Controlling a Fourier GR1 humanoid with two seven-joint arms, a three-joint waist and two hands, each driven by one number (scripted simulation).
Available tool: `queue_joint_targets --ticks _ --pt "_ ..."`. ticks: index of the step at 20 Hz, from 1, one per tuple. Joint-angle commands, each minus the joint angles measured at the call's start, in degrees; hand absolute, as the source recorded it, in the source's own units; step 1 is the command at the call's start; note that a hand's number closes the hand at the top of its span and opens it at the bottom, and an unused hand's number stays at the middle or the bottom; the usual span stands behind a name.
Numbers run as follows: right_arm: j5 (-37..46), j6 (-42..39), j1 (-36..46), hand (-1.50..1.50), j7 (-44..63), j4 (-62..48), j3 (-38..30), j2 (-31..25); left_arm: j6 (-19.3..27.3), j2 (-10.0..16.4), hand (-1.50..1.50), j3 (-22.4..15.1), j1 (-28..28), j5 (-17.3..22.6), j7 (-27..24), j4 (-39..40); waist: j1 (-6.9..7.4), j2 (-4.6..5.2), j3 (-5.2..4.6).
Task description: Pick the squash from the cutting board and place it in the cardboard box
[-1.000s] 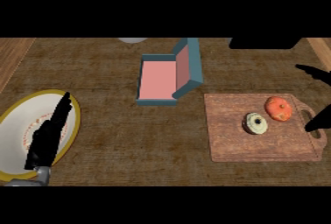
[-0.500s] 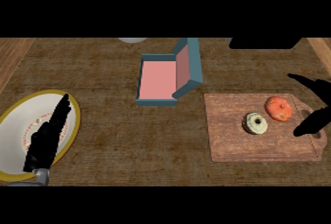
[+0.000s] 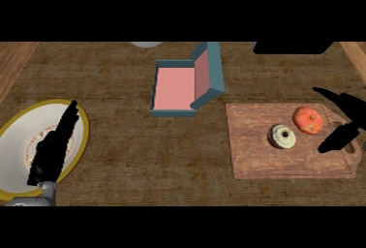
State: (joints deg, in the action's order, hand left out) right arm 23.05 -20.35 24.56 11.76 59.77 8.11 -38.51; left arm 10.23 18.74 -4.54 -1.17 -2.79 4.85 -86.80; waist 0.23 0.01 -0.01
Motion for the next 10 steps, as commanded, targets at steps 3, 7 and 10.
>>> queue_joint_targets --ticks 3,7,10 --pt "4.42 -1.74 0.24 -1.5 0.12 0.15 -3.45 3.04 -1.82 -2.56 0.0 1.15 1.73 -1.88 0.12 -1.49 -0.03 -0.03 0.0" --pt "6.82 -0.92 1.41 -1.5 0.31 -1.77 -4.97 5.4 -2.79 -2.75 0.0 1.87 1.64 -2.81 3.14 -5.13 0.11 -0.01 0.01" --pt "7.22 -2.66 -1.31 -1.5 2.47 3.56 -6.26 6.36 -5.06 -2.47 0.0 3.84 2.44 -2.6 1.09 -3.46 -0.07 -0.05 0.0"
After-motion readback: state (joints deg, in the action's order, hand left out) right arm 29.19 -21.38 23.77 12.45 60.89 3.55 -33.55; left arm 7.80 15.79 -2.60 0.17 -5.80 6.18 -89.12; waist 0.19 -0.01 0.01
